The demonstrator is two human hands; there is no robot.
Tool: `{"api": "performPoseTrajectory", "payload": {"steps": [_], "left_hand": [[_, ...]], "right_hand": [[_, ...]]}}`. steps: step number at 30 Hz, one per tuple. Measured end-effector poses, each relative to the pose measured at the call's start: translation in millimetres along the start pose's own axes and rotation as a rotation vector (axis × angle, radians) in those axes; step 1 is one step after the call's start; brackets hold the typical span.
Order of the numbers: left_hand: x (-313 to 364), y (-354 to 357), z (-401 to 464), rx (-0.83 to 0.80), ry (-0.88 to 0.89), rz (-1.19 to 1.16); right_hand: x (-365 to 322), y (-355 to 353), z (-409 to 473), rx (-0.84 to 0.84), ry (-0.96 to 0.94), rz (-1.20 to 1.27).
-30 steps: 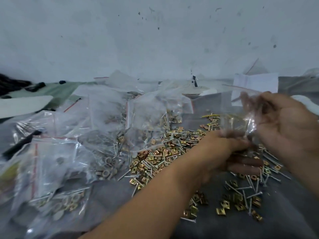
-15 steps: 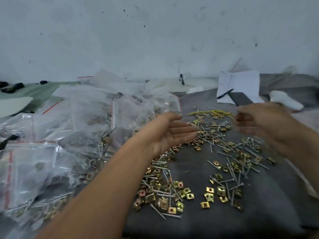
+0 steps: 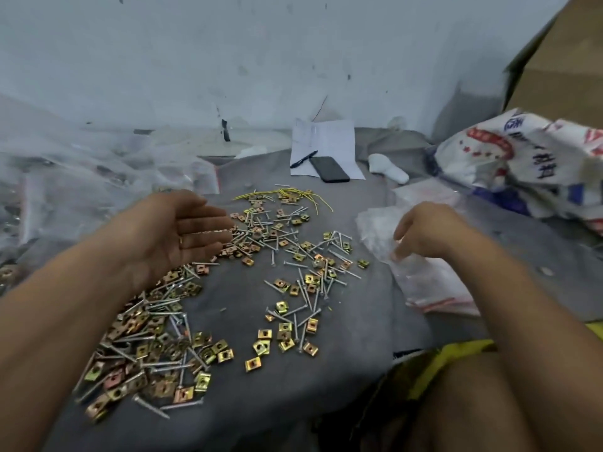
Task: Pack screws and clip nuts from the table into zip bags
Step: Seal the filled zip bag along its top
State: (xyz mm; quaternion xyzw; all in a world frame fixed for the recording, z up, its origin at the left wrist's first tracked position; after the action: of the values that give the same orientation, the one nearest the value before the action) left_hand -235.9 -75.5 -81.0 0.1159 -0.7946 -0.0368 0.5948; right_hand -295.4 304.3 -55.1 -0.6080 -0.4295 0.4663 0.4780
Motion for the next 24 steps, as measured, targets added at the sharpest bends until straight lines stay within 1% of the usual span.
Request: {"api": "performPoseTrajectory", "payload": {"steps": [5, 7, 8, 10, 11, 12, 13, 14, 15, 16, 18, 20, 21, 22, 24], "left_hand": [[5, 1, 0, 0.0, 0.023, 0.001], [3, 0, 1, 0.009, 0.018, 0.023], [3, 0, 1, 0.012, 0.017, 0.035], [3, 1, 1, 0.012, 0.031, 0.052], [5, 3, 0, 0.004, 0.053, 0.057], [8, 7, -2, -0.008, 0.083, 0.064], [10, 13, -4, -0.028, 0.116, 0.074], [12, 21, -7, -0.057, 0.144, 0.08], [12, 30, -9, -0.091, 0.162, 0.085], [11, 39, -11, -0.127, 0.166, 0.092], [3, 58, -16, -0.205, 0.14, 0.095], [-3, 73, -21, -0.284, 0.11, 0.039], [-2, 76, -22, -0.3, 0.121, -0.013], [1, 77, -23, -0.292, 0.151, -0.068], [11, 67, -22, -0.211, 0.233, -0.123]], "right_hand": [[9, -20, -2, 0.112, -0.001, 0.182], [10, -32, -7, 0.181, -0.004, 0.238], [8, -41, -11, 0.245, -0.016, 0.256], [1, -66, -24, 0.445, -0.075, 0.324], [-6, -79, -33, 0.532, -0.134, 0.454], [-14, -87, -40, 0.562, -0.218, 0.689], [-24, -90, -45, 0.514, -0.311, 0.987], [-39, -88, -48, 0.406, -0.404, 1.274], [-56, -83, -51, 0.282, -0.483, 1.51], [-71, -77, -52, 0.18, -0.52, 1.686], [-91, -63, -50, 0.066, -0.493, 1.924], [-104, -47, -43, 0.005, -0.398, 2.052], [-109, -38, -39, -0.009, -0.344, 2.05], [-112, -29, -35, -0.002, -0.287, 1.992], [-114, -15, -29, 0.029, -0.208, 1.884]]}}
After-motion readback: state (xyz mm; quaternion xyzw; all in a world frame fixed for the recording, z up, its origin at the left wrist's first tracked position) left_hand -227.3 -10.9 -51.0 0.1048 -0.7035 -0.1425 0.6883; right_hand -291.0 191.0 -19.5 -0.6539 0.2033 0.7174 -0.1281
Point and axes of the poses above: each hand's wrist, its own z-axis towards the middle knuckle, its own y-axis out of the palm, x = y × z, the point moved 9 cm from there along z, towards the middle knuckle
